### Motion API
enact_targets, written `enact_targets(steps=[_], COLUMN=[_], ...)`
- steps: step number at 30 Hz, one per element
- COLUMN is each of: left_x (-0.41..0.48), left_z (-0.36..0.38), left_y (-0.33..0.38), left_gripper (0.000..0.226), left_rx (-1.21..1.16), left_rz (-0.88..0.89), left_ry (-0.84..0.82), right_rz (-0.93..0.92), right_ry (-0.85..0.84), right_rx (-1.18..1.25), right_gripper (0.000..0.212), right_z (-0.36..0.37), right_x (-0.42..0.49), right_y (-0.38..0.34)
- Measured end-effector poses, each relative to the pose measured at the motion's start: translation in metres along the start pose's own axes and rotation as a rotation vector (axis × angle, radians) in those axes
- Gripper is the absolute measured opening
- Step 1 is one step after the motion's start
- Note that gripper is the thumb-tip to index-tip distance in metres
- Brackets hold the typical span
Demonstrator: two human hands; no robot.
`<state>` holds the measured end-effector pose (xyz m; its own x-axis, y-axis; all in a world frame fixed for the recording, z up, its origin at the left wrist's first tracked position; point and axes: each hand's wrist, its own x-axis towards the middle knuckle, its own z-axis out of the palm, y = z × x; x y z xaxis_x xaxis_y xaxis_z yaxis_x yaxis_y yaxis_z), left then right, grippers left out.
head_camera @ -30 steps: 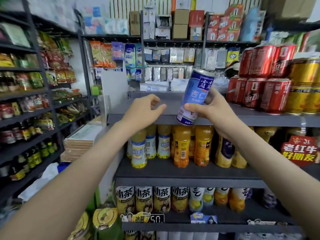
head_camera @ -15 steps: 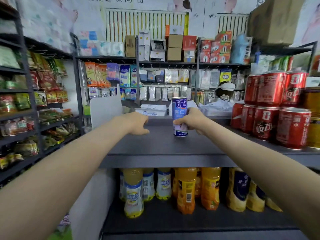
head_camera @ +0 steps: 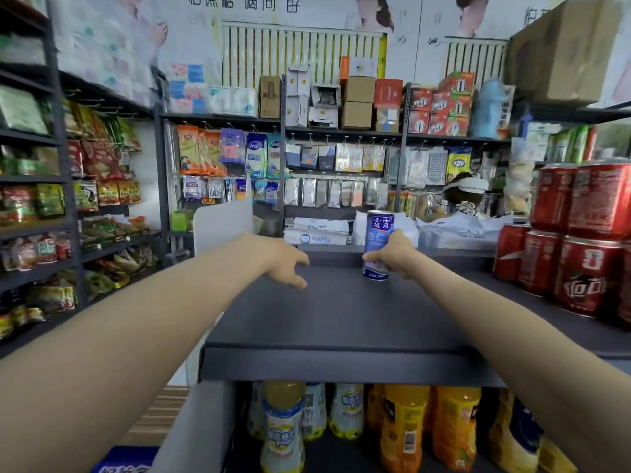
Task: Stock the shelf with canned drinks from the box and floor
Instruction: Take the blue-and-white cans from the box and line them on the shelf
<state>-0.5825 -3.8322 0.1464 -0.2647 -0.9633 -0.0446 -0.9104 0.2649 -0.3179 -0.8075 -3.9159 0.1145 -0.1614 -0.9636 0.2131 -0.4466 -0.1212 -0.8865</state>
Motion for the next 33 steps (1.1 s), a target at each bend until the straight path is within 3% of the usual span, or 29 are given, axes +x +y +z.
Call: enact_targets(steps=[5,7,10,13,18,22,27,33], left_x=[0.004,-0.004,-0.025,-0.065,-0.175,-0.287,-0.417,-0.547], left_z=[-0.006,-0.008,-0.007,-0.002,0.026,0.104,0.239,0.388], left_y=[0.004,0.003,0.004,0.016,0.048,0.078,0.101,0.071], left_gripper=[0.063,0.060,0.055,0.051,0.045,0.036,0.026,0.030], left_rx=[-0.038,-0.089,-0.165,-0.336,-0.502,-0.618,-0.721,-0.752], left_rz=[0.028,0.027,-0.008,-0.030,-0.070,-0.171,-0.404,-0.820], left_ry=[0.101,0.172,0.277,0.410,0.658,0.801,0.672,0.221], right_rz=[0.020,-0.004,-0.204,-0.458,-0.786,-0.846,-0.740,-0.608], right_ry=[-0.008,0.038,0.139,0.153,-0.066,-0.222,-0.653,-0.986], right_rx=[-0.188,-0.296,-0.472,-0.415,-0.302,-0.115,-0.038,-0.088], right_gripper=[0.069,0.068,0.071,0.069,0.053,0.039,0.041,0.048], right_z=[0.006,0.000,-0.008,-0.001,0.028,0.057,0.129,0.234], right_x=[-0.003,-0.018,-0.053,-0.103,-0.219,-0.327,-0.446,-0.552], right_y=[-0.001,-0.011,-0.028,-0.044,-0.056,-0.021,0.049,0.100])
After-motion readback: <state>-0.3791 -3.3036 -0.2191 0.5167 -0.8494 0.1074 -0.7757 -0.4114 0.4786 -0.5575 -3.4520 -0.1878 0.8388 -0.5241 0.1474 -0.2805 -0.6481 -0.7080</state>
